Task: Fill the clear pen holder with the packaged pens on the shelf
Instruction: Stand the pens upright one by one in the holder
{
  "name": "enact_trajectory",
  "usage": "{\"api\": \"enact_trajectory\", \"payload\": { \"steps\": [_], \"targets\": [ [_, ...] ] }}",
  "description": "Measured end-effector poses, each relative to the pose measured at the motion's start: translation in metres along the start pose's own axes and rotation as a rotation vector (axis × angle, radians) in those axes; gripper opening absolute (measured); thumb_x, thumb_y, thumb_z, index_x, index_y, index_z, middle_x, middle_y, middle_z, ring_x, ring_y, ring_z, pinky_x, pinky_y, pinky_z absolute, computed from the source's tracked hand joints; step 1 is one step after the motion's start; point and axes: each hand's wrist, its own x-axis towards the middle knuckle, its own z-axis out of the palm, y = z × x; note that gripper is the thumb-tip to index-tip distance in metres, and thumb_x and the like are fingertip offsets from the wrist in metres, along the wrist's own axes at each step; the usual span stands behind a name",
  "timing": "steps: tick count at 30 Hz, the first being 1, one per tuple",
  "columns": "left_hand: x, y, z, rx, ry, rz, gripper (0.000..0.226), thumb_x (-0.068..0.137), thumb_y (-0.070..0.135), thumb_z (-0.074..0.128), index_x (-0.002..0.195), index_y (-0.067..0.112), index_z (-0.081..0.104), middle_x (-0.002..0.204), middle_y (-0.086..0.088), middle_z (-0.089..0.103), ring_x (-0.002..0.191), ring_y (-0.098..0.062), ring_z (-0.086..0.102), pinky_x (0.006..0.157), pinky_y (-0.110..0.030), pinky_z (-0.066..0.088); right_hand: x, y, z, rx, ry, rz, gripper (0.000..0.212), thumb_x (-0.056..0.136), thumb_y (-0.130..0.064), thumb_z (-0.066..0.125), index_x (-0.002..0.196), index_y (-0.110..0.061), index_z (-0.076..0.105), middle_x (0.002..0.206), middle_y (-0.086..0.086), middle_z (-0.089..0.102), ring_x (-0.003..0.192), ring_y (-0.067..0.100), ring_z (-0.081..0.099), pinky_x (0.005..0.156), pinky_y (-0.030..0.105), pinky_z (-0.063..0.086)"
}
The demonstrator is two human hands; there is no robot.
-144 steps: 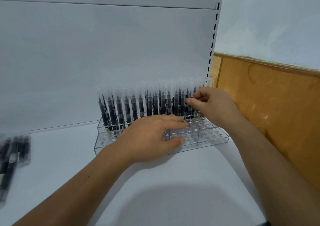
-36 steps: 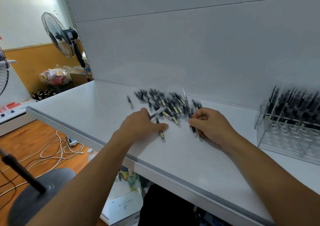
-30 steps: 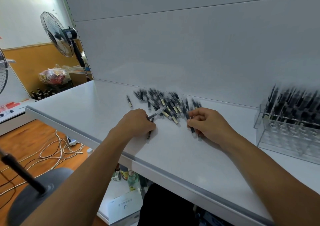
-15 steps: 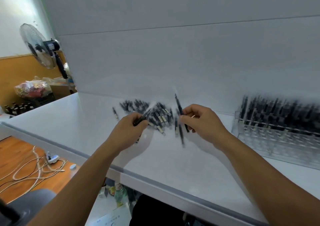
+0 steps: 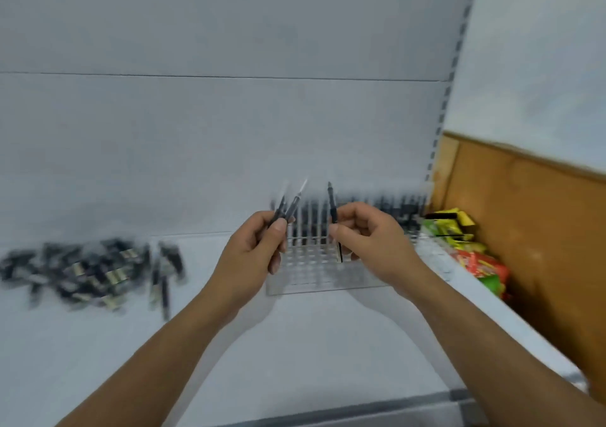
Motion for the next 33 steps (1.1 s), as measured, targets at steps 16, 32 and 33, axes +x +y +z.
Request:
{"api": "enact_trajectory", "payload": {
  "steps": [16, 32, 33],
  "targets": [
    [0.061, 0.002, 0.104, -0.175, -0.273, -0.017, 0.016, 0.096, 0.023, 0.053, 0.102, 0.015, 0.066, 0.068, 0.006, 0.061, 0.051, -0.006, 0.045, 0.047, -0.014, 0.037, 0.026, 0.048, -0.117, -0.166, 0.470, 0.051, 0.015, 0.092, -0.020, 0.067, 0.106, -0.017, 0.066, 0.090, 0.000, 0.071, 0.081, 0.013, 0.069, 0.072, 0.025, 0.057],
    [0.070, -0.007, 0.097, -0.229, -0.373, -0.126, 0.021, 0.088, 0.033, 0.057, 0.099, 0.018, 0.067, 0.069, 0.005, 0.062, 0.051, -0.006, 0.045, 0.049, -0.012, 0.038, 0.047, 0.054, -0.110, -0.626, 0.247, 0.119, 0.013, 0.086, -0.034, 0.072, 0.091, -0.025, 0.064, 0.080, -0.011, 0.067, 0.075, 0.008, 0.061, 0.069, 0.030, 0.053],
    [0.070, -0.008, 0.097, -0.231, -0.369, -0.127, 0.022, 0.088, 0.032, 0.057, 0.101, 0.017, 0.067, 0.070, 0.005, 0.062, 0.051, -0.006, 0.045, 0.049, -0.012, 0.038, 0.046, 0.056, -0.108, -0.652, 0.218, 0.143, 0.014, 0.086, -0.034, 0.073, 0.086, -0.026, 0.062, 0.079, -0.010, 0.067, 0.075, 0.009, 0.061, 0.068, 0.029, 0.051]
  ]
}}
